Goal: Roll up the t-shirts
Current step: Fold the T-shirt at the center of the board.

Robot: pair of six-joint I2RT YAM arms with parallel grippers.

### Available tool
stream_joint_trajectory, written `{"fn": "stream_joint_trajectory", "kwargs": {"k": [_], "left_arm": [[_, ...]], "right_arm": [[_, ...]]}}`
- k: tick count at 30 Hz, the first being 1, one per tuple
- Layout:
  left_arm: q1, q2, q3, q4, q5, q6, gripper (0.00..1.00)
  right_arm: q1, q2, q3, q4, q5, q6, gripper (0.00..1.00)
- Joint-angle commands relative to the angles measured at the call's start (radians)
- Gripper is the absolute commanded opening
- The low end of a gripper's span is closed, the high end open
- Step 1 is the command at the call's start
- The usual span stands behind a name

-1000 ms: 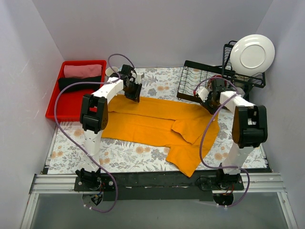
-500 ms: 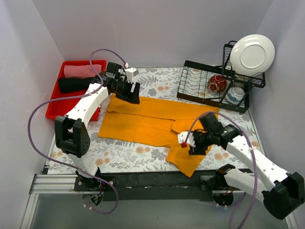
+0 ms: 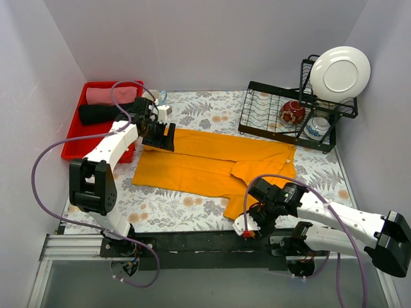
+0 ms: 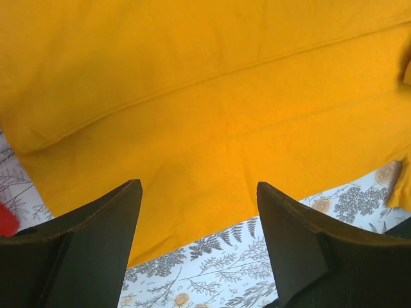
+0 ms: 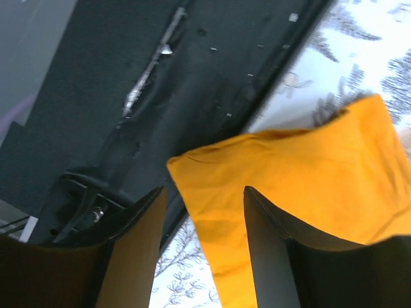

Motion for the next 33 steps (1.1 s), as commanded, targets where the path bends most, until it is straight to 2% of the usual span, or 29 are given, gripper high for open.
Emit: {"fn": "stream_joint_trajectory", "kwargs": {"k": [1,11,24,28,33], "left_arm": [[0.037,-0.080,-0.025,0.048,-0.018,0.005,0.72],[0.069,-0.108,-0.051,0.062,-0.004,-0.003,0.72],[0.075,-0.088,-0.059,0.083,0.016,-0.033,0.72],[0.078,-0.086,-0.067,0.083,0.016,-0.032,0.72],[0.083,-0.083,-0.070,0.083,0.017,-0.030,0.72]], "right_arm": [[0.072,0.005,-0.030,-0.035,0.014,-0.025,0.58],[0.152,0.060,-0.073,0.054,0.060,0.040,0.47],[0.217,0.087,-0.116,0.172,0.103,0.123,0.43],[0.218,0.103,-0.122,0.191,0.106,0.120,0.39],[0.218,0.117,-0.122,0.195,0.126,0.122,0.26]]}}
